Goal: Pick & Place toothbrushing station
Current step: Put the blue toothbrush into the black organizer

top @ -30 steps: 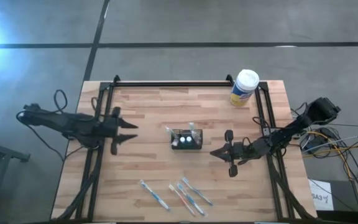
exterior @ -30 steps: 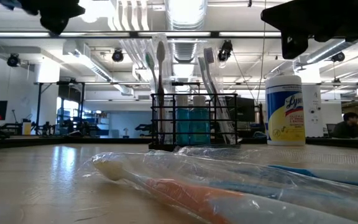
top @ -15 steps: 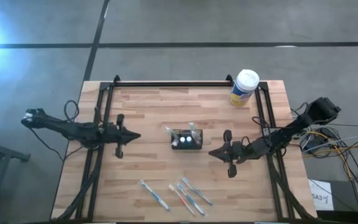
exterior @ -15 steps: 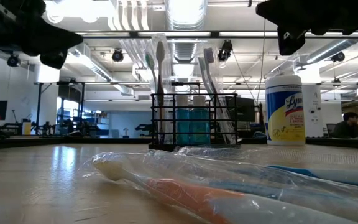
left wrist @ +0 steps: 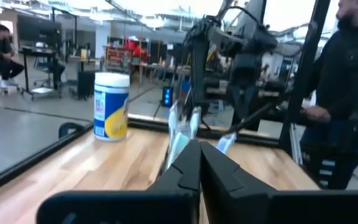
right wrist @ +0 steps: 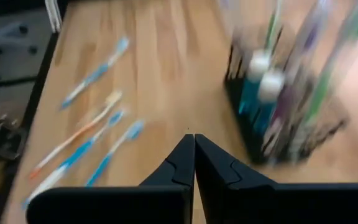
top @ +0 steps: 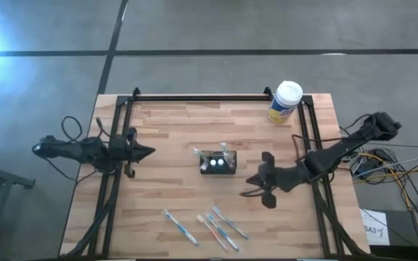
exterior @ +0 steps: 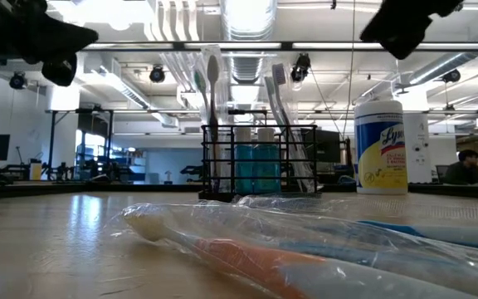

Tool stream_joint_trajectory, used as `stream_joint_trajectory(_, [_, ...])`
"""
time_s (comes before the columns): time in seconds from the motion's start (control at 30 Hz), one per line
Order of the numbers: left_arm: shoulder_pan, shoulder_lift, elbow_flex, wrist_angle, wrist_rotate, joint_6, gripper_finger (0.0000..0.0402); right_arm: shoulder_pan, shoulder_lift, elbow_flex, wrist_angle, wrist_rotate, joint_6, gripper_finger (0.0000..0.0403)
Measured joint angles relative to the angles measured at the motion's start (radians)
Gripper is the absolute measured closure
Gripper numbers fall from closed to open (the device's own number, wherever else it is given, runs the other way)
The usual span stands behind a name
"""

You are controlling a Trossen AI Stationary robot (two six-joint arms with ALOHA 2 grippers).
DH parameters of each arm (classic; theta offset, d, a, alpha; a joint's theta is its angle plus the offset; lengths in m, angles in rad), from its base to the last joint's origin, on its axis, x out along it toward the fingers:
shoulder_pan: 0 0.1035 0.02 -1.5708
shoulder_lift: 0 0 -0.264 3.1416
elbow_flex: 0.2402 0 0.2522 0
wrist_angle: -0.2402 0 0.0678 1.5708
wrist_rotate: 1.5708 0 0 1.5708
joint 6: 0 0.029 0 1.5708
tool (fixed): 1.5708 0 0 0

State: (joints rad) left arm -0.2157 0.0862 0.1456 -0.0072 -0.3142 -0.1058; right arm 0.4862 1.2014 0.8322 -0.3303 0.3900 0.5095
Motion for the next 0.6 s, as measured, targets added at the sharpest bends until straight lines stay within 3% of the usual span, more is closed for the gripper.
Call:
stream_joint_trajectory(0.2, [0.0,-0.017,-0.003,-0.017,-0.043,-0.06,0.0387,-0.002,0.166,0.172,-0.27,-0.075,0.259,0.0394])
stream_joint_trajectory(0.43, [0.0,-0.014,0.02,-0.016,-0.044,-0.085,0.0393,-0.002,0.418,0.355,-0.308,-0.18,0.343,0.0394])
stream_joint_trajectory(0.6, [0.0,-0.014,0.018,-0.019,-0.044,-0.107,0.0392,-0.003,0.577,0.492,-0.321,-0.185,0.302,0.0383])
